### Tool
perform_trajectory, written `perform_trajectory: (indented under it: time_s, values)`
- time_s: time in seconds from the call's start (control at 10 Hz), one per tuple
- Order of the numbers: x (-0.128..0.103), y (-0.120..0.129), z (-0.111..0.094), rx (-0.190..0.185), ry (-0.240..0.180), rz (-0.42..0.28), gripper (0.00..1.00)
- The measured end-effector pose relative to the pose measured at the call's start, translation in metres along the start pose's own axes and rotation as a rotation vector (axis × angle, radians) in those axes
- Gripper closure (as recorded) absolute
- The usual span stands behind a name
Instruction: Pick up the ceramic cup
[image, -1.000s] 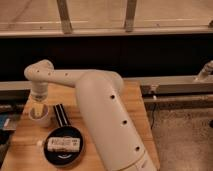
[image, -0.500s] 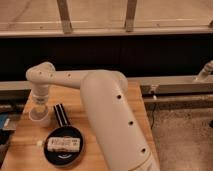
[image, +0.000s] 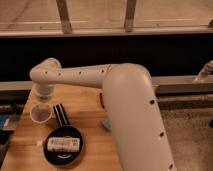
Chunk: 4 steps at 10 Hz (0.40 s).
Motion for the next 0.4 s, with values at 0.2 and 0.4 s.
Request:
perform_trajectory:
  time_s: [0.2,0.4]
  values:
    - [-0.015,-0.011,-0.041,0.079,0.000,-0.018,1.00]
    - [-0.022,-0.019,-0.076,0.125,-0.010,-0.014,1.00]
